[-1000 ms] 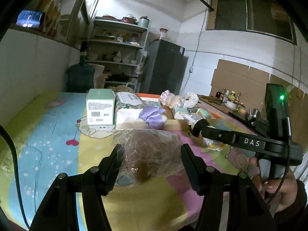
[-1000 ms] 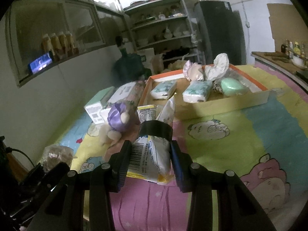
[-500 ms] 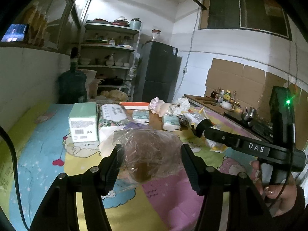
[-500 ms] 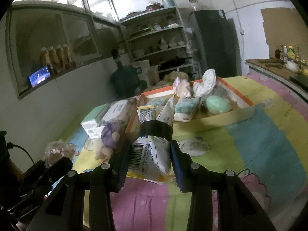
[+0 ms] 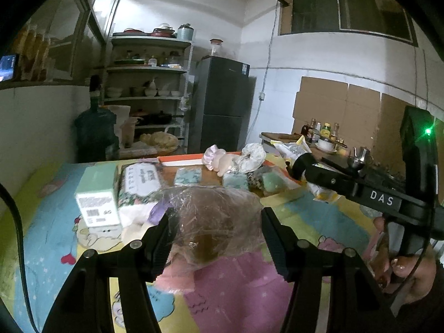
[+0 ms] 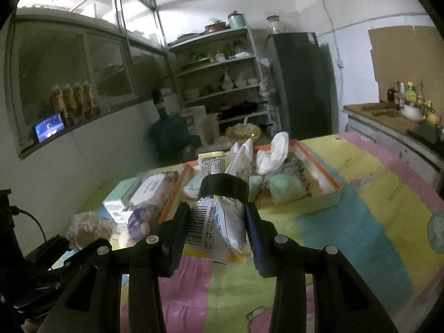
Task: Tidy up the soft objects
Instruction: 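Carry the clear bag and white packet over the box lid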
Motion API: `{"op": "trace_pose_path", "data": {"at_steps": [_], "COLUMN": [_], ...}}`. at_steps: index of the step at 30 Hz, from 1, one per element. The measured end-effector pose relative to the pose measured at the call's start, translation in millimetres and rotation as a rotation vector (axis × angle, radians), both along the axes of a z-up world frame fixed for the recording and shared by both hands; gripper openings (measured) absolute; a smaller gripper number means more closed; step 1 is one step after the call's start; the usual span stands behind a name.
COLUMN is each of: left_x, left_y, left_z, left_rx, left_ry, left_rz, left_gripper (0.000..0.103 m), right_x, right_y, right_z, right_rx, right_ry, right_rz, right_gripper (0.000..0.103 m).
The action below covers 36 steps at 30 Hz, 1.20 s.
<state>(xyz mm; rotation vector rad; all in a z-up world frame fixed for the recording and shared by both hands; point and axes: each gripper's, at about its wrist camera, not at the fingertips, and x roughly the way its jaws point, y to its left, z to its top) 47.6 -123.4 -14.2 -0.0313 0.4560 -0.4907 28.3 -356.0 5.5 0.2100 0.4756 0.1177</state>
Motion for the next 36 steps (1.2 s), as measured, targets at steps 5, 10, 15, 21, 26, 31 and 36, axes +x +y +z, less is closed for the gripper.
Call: {"op": "trace_pose_path", "data": {"at_steps": [5, 10, 15, 21, 26, 31, 36], "left_x": [12.6, 26.5, 38.5, 52.9, 73.5, 102.2, 128.2], "left_y": [-17.9, -35.0, -49.0, -65.7, -78.7, -86.7, -95.8], "left_z": [9.6, 16.1, 20.4, 22.6, 24.9, 21.1, 15.4], "left_rx": [0.004, 0.008, 0.014, 0.015, 0.001, -0.035, -0.06], "left_ry": [-0.002, -0.005, 0.0, 0.016, 0.043, 0.104, 0.151], "left_rz": [-0.022, -0.038, -0.053, -0.07, -0.072, -0.059, -0.026], "left_gripper": [0.061, 0.061, 0.061, 0.061, 0.061, 0.061, 0.061], "right_x": [3.7, 7.7, 11.1, 17.0, 27.5, 44.2, 64.6], "right_y": [-13.0, -23.0, -35.3, -52.1, -62.9, -74.6, -86.8], "right_z": [7.5, 14.5, 18.9, 22.1, 25.7, 24.7, 22.2], "right_rx": [-0.019, -0.035, -0.045, -0.053, -0.059, -0.056, -0.049], "right_ry": [-0.019, -0.035, -0.047, -0.059, -0.063, -0.051, -0.033], "right_rz": [-0.011, -0.023, -0.038, -0.055, -0.052, -0.031, -0.002], "right_gripper": [0.041, 0.041, 0.041, 0.041, 0.041, 0.041, 0.041]}}
